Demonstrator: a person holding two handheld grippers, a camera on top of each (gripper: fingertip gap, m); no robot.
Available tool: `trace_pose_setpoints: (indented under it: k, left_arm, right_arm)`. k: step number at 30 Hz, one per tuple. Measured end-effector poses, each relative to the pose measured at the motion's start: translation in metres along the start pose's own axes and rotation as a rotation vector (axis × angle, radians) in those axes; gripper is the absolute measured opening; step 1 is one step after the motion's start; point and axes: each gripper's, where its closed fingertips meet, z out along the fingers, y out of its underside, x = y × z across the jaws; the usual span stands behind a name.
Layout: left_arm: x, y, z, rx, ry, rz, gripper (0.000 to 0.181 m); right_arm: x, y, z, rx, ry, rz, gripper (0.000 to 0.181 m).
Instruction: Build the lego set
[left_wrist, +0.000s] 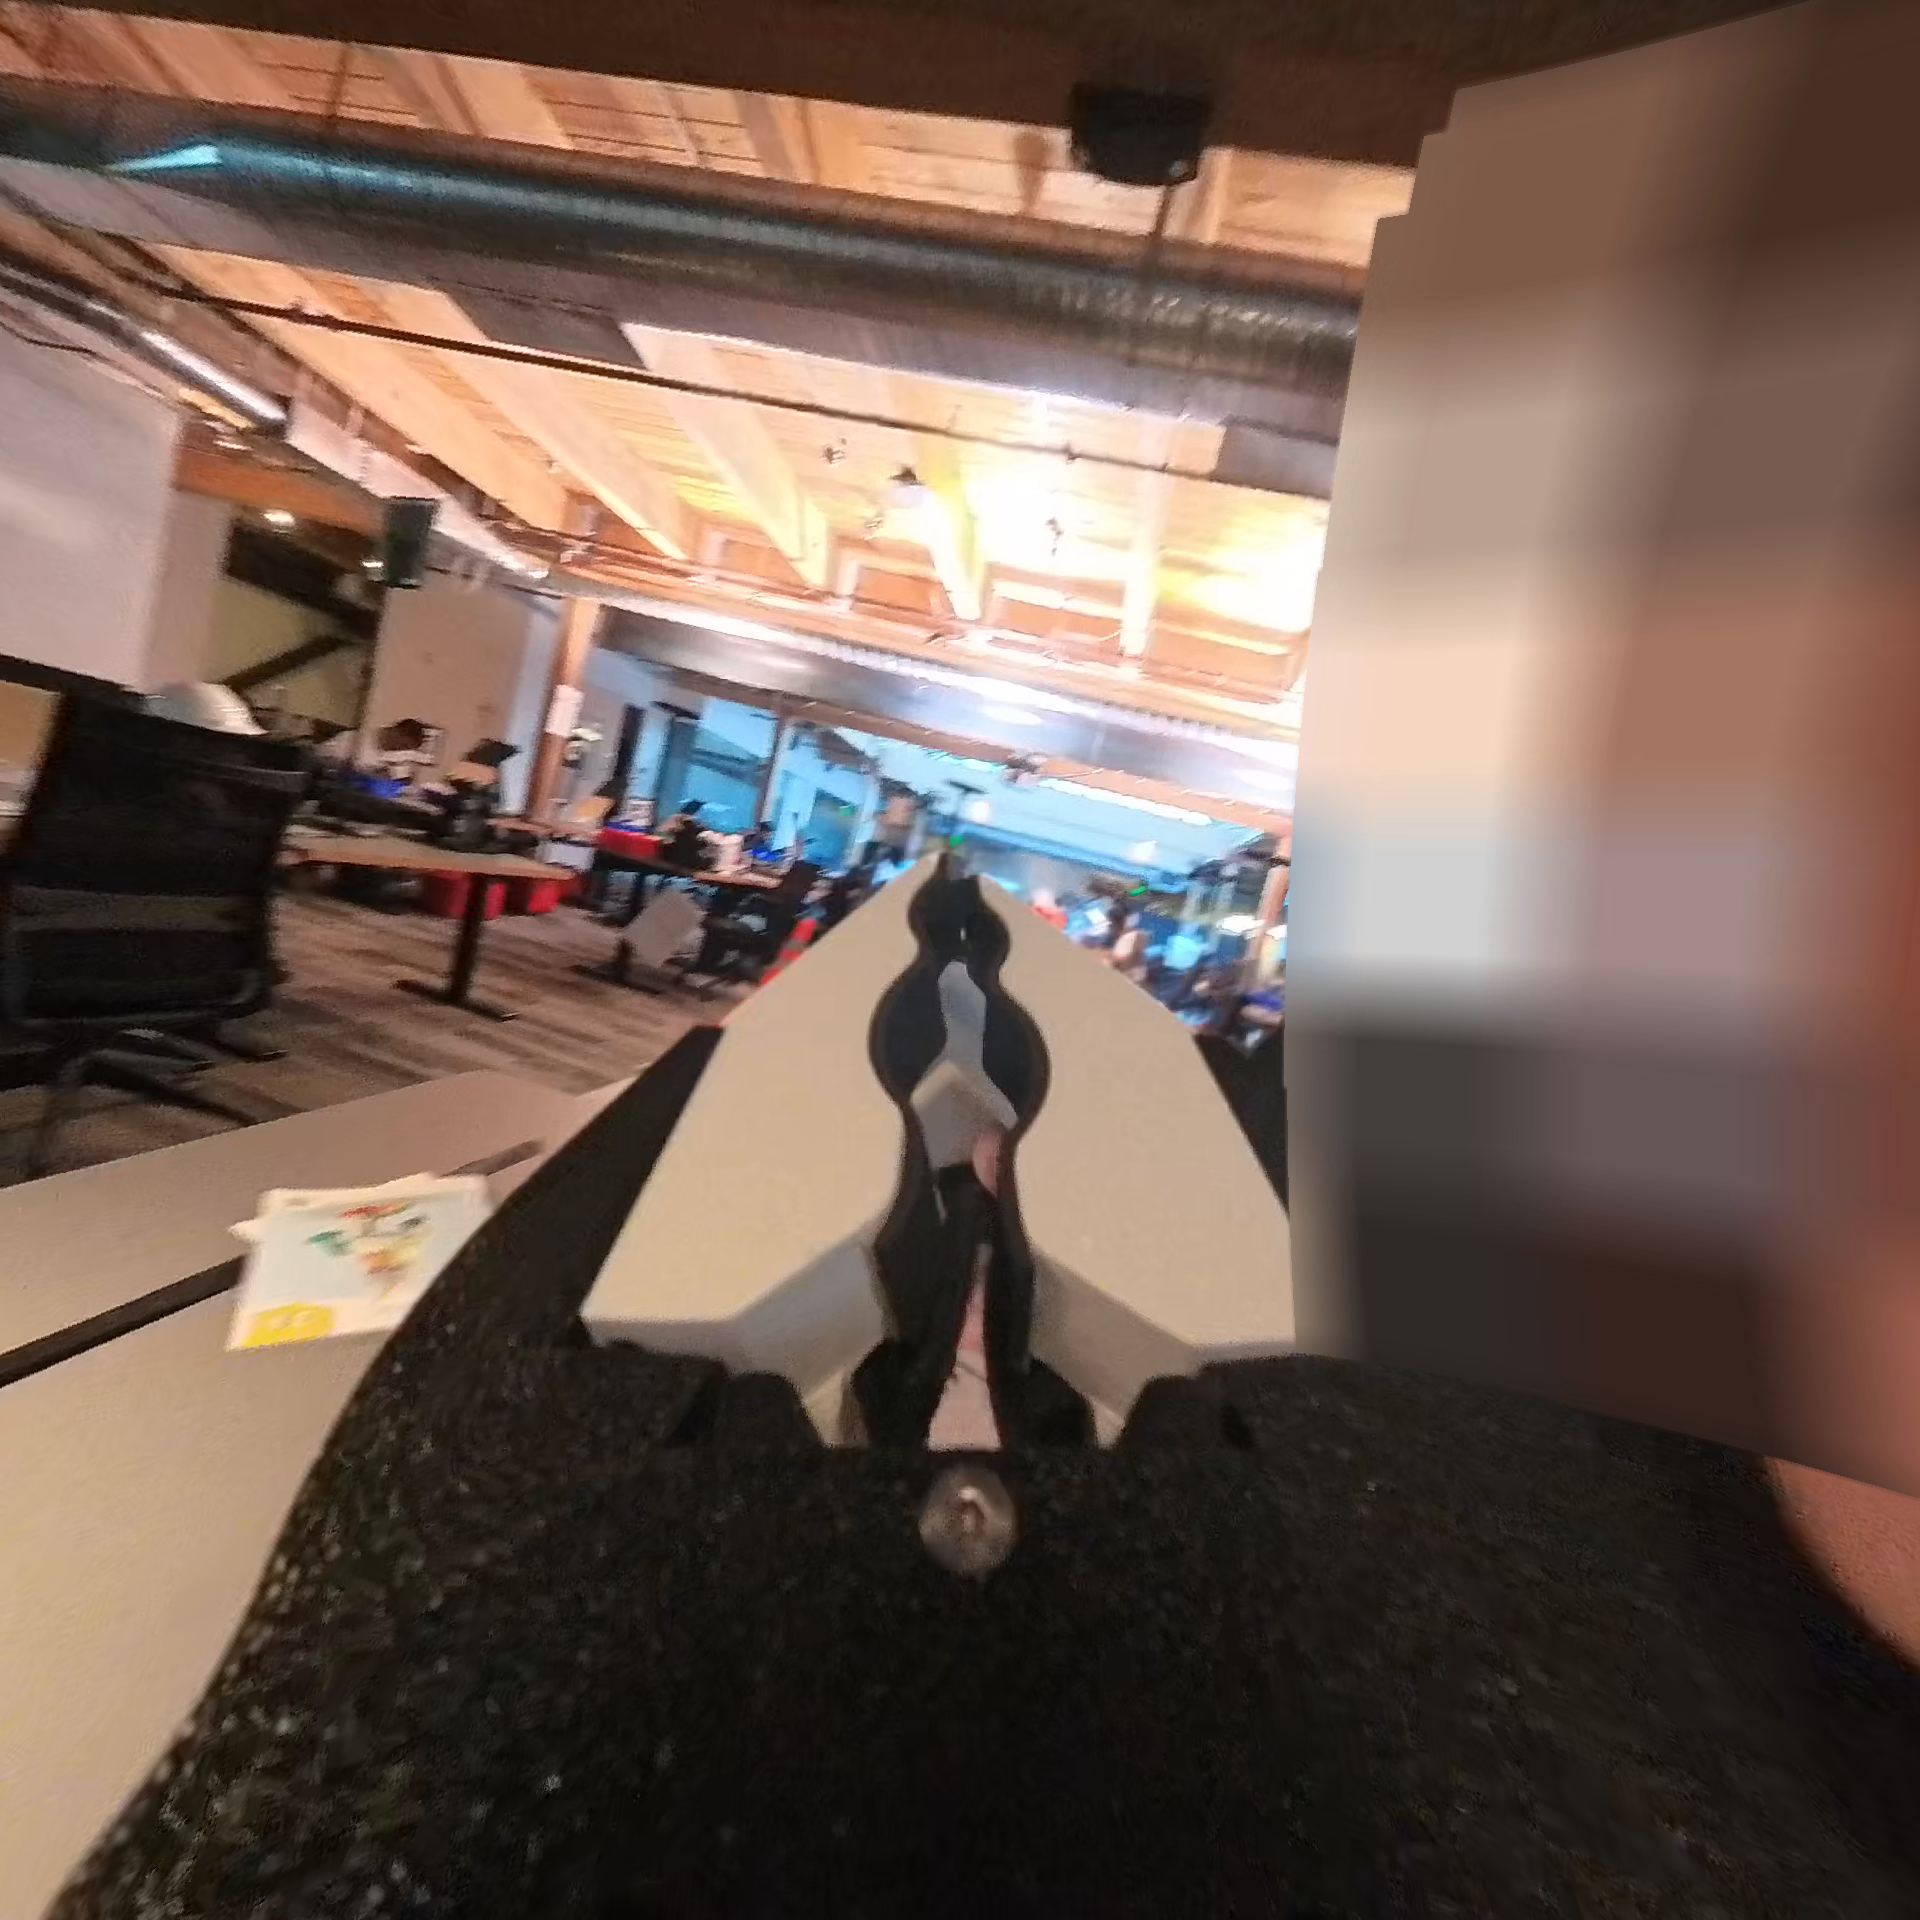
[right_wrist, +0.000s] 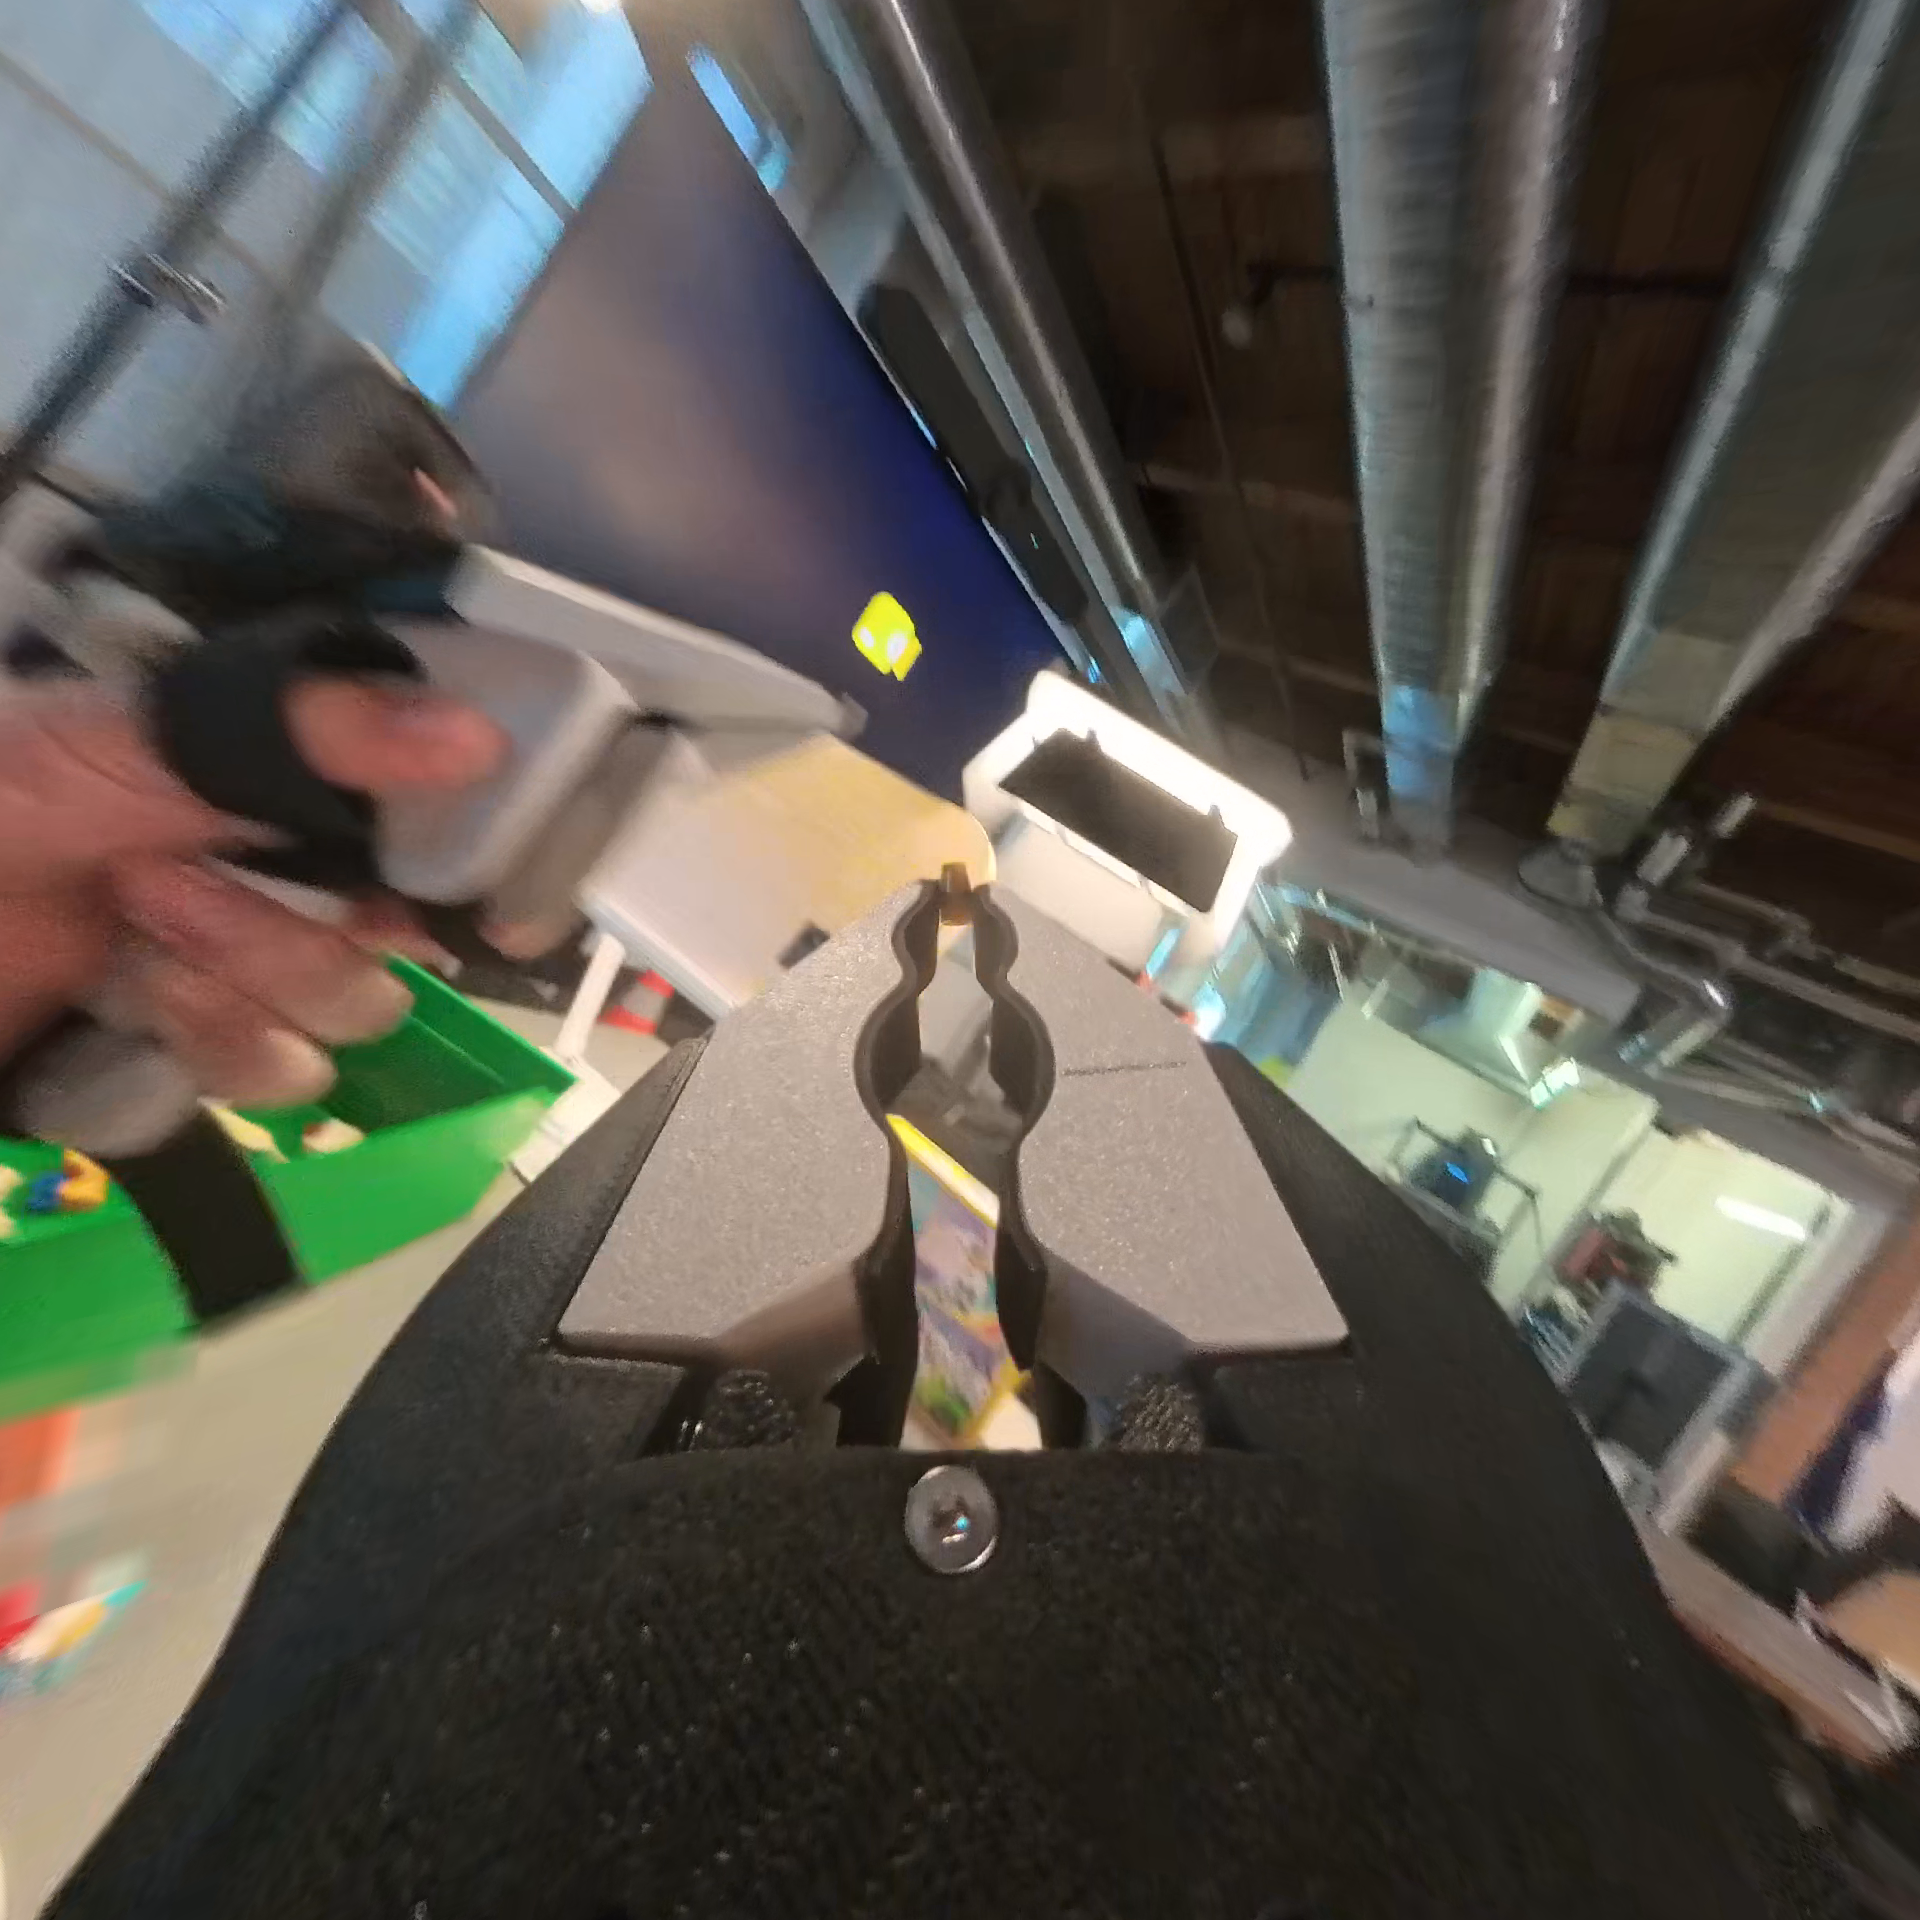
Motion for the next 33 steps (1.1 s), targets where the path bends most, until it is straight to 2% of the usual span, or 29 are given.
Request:
trace_pose_setpoints:
  k: [3, 5, 8, 11, 18, 24, 26, 28, 33]
  left_arm:
    - [-0.008, 0.011, -0.008, -0.086, -0.128, 0.105, 0.0]
    - [-0.014, 0.02, -0.016, -0.14, -0.211, 0.156, 0.0]
    - [-0.015, 0.038, -0.023, -0.221, -0.29, 0.218, 0.0]
    - [-0.02, 0.058, -0.028, -0.346, -0.384, 0.315, 0.0]
    - [0.005, 0.134, -0.013, -0.633, -0.364, 0.298, 0.005]
    - [0.034, 0.238, -0.017, -0.905, -0.307, 0.289, 0.007]
    - [0.029, 0.263, -0.025, -0.972, -0.347, 0.276, 0.008]
    - [0.015, 0.277, -0.031, -1.025, -0.417, 0.292, 0.01]
    - [-0.053, 0.274, -0.029, -1.164, -0.698, 0.431, 0.014]
  right_arm:
    - [0.014, 0.04, -0.005, -0.062, 0.051, 0.044, 0.004]
    - [0.021, 0.078, -0.016, -0.103, 0.093, 0.108, 0.004]
    - [0.031, 0.135, -0.044, -0.172, 0.162, 0.175, 0.004]
    - [0.043, 0.171, -0.075, -0.216, 0.225, 0.211, 0.004]
    - [0.058, 0.196, -0.114, -0.269, 0.187, -0.041, 0.004]
    - [0.066, 0.221, -0.149, -0.321, 0.074, -0.155, 0.004]
    - [0.071, 0.222, -0.159, -0.314, 0.049, -0.159, 0.004]
    - [0.076, 0.222, -0.167, -0.304, 0.033, -0.15, 0.004]
    - [0.082, 0.222, -0.182, -0.278, -0.004, -0.071, 0.004]
